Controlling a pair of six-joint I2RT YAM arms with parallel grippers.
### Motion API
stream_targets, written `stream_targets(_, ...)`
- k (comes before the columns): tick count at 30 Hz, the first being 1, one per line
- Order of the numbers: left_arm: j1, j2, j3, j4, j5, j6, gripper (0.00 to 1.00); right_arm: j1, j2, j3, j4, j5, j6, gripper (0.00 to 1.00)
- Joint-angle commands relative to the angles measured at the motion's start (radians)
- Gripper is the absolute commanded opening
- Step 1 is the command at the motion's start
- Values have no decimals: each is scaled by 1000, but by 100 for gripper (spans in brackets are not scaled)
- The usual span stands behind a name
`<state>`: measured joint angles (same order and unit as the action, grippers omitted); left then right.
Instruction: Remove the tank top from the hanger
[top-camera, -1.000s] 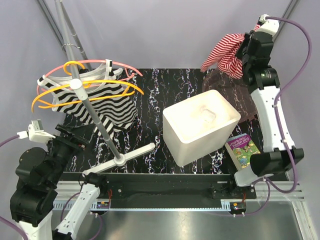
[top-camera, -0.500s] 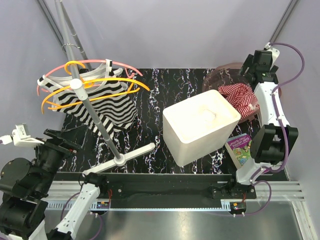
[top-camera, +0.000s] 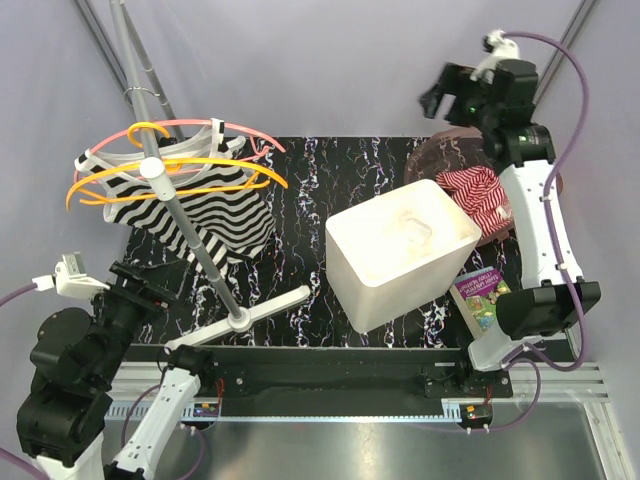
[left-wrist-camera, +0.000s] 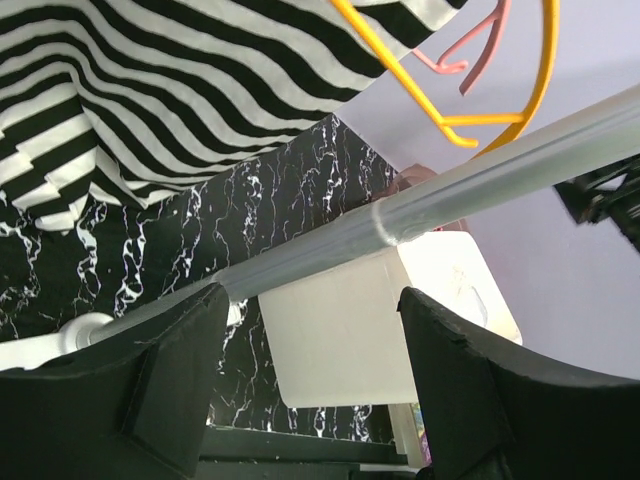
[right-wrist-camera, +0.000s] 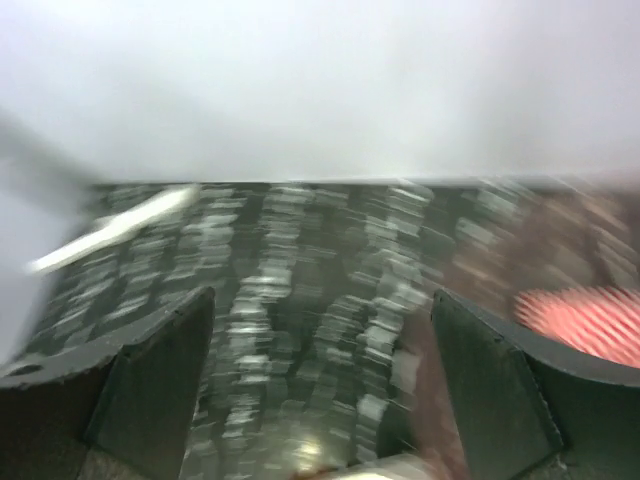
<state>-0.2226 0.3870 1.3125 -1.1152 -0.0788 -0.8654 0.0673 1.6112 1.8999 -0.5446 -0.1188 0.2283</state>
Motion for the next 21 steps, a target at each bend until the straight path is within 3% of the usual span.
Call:
stream_targets(1, -3, -43, -32, 29, -13, -58, 72, 170, 64, 245, 28, -295, -29, 95)
stream_targets(7, -3, -68, -35, 20, -16, -61, 73, 370, 309, 586, 28, -583, -126, 92)
stream_targets(12, -3, -77, -30, -50, -25, -83, 73, 454, 456, 793, 78, -711, -67, 74)
stream_targets(21, -4, -132, -85, -176, -21, -190, 73, 595, 541, 798, 106, -711, -53, 73)
